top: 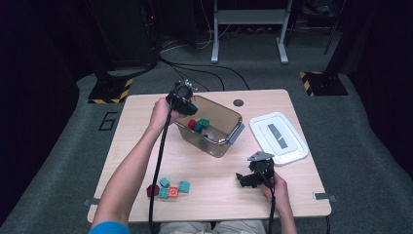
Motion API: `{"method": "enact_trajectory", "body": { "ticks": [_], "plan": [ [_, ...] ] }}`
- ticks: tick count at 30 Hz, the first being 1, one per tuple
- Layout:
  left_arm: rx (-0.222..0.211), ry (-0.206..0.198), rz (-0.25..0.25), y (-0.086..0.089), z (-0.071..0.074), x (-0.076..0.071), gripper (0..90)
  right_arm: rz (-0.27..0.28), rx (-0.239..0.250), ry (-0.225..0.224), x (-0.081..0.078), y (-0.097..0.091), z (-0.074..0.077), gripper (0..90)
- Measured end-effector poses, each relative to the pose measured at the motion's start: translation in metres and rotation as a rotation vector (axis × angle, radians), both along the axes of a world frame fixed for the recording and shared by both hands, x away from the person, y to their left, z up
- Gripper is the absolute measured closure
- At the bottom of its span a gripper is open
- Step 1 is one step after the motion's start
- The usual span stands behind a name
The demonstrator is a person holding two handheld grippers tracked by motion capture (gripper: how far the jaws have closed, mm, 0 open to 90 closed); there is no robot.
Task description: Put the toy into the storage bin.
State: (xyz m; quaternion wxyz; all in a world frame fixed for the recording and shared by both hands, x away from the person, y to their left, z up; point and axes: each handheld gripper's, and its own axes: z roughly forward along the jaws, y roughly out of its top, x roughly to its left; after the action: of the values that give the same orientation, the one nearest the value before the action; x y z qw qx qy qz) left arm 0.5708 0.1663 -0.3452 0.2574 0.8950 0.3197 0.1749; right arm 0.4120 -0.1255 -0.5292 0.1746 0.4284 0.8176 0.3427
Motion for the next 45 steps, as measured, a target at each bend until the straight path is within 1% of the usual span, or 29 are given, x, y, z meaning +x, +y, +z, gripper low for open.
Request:
{"method": "enact_trajectory", "body": {
  "ticks": [3,7,9,11,14,17,24,29,33,35,36,39,42,45],
  "plan": [
    [0.004,0.002,-0.001,-0.003,-0.002,0.004,58.5,-0.004,0.002,-0.001,0.0,0.0,0.0,0.0],
    [0.004,0.02,0.004,-0.005,-0.007,0.009,57.8,-0.004,0.002,-0.001,0.0,0.0,0.0,0.0],
    [0.004,0.033,0.012,-0.004,-0.008,0.011,49.8,0.001,0.001,0.0,0.0,0.0,0.0,0.0],
    [-0.005,0.028,0.022,-0.003,-0.007,0.009,42.4,-0.003,0.002,0.0,0.0,0.0,0.0,0.0],
    [-0.012,0.019,0.036,0.0,-0.003,0.004,34.5,-0.005,0.002,0.001,0.0,0.0,0.0,0.0],
    [-0.021,-0.003,0.045,0.005,0.003,-0.004,29.1,0.001,0.0,0.001,0.0,0.0,0.0,0.0],
    [-0.034,-0.032,0.035,0.02,0.015,-0.03,18.5,0.0,0.0,0.001,0.0,0.0,0.0,0.0],
    [-0.044,-0.047,0.021,0.032,0.021,-0.049,14.8,0.0,0.0,0.002,0.0,0.0,0.0,0.0],
    [-0.054,-0.058,0.02,0.041,0.021,-0.062,13.0,-0.001,0.0,0.002,0.0,0.0,0.0,0.0],
    [-0.053,-0.061,0.019,0.046,0.02,-0.069,12.0,0.0,0.0,0.001,0.0,0.0,0.0,0.0],
    [-0.058,-0.057,0.021,0.048,0.019,-0.072,11.2,0.0,0.0,0.001,0.0,0.0,0.0,0.0],
    [-0.056,-0.057,0.026,0.056,0.014,-0.081,8.6,0.0,0.0,0.001,0.0,0.0,0.0,0.0],
    [-0.067,-0.05,0.044,0.064,0.005,-0.09,6.4,0.001,0.0,0.0,0.0,0.0,0.0,0.0],
    [-0.065,-0.038,0.056,0.073,-0.007,-0.098,3.9,0.0,0.0,0.001,0.0,0.0,0.0,0.0]
  ]
}}
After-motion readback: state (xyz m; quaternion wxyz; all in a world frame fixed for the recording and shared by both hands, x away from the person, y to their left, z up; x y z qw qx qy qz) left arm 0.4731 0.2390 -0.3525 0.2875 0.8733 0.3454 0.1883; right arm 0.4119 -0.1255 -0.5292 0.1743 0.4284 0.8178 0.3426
